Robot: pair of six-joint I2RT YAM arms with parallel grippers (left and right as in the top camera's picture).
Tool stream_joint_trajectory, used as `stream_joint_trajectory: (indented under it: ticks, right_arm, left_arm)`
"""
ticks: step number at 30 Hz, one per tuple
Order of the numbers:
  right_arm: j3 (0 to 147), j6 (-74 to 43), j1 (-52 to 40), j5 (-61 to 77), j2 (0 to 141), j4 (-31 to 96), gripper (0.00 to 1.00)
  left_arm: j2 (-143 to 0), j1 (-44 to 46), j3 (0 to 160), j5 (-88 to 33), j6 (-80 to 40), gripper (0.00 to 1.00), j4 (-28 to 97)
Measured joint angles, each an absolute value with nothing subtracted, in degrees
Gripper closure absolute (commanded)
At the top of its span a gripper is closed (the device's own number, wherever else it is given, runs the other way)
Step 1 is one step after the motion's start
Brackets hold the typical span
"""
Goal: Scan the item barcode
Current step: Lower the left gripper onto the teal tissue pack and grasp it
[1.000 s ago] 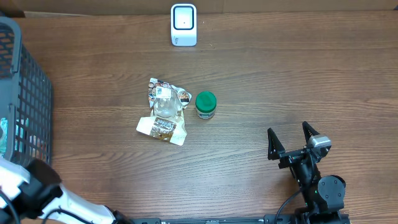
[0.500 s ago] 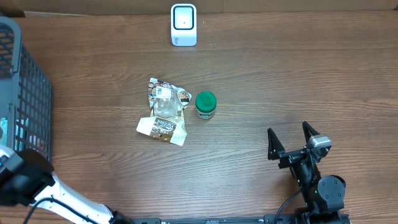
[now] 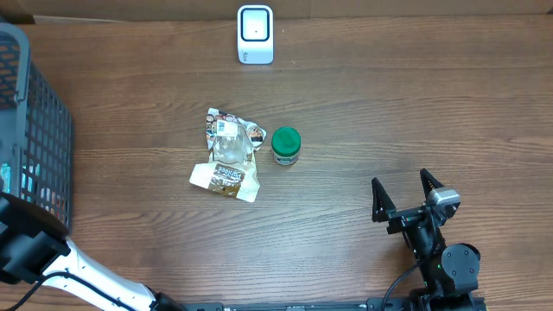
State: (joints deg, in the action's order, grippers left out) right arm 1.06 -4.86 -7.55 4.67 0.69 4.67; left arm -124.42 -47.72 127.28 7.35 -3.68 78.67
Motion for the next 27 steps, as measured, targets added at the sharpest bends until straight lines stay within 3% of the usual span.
stream_joint_trajectory:
  ticks: [3,12,14,19,27]
  right_arm:
    - [1.06,-4.86,-7.55,4.67,0.69,4.69,0.0]
    - [1.06,-4.86,-7.55,4.67,0.69,4.67,0.0]
    - [1.06,-4.84,-7.55,4.64,0.69,4.67,0.0]
    - [1.06,-4.86,-7.55,4.67,0.69,4.67,0.0]
    - [1.06,-4.84,-7.55,4.64,0.69,4.64,0.0]
  left_arm:
    - [-124.49,-47.72,121.89,6.22,-0.58,0.0,74.48]
    - [-124.53,-47.72,113.14,5.58,4.54,0.01,65.28]
    - [-124.53,-47.72,111.48,5.56,5.28,0.08,63.42]
    - [-124.53,-47.72,107.0,5.56,7.94,0.14,60.12]
    - [-124.53,-47.72,104.47,5.58,9.54,0.39,57.21]
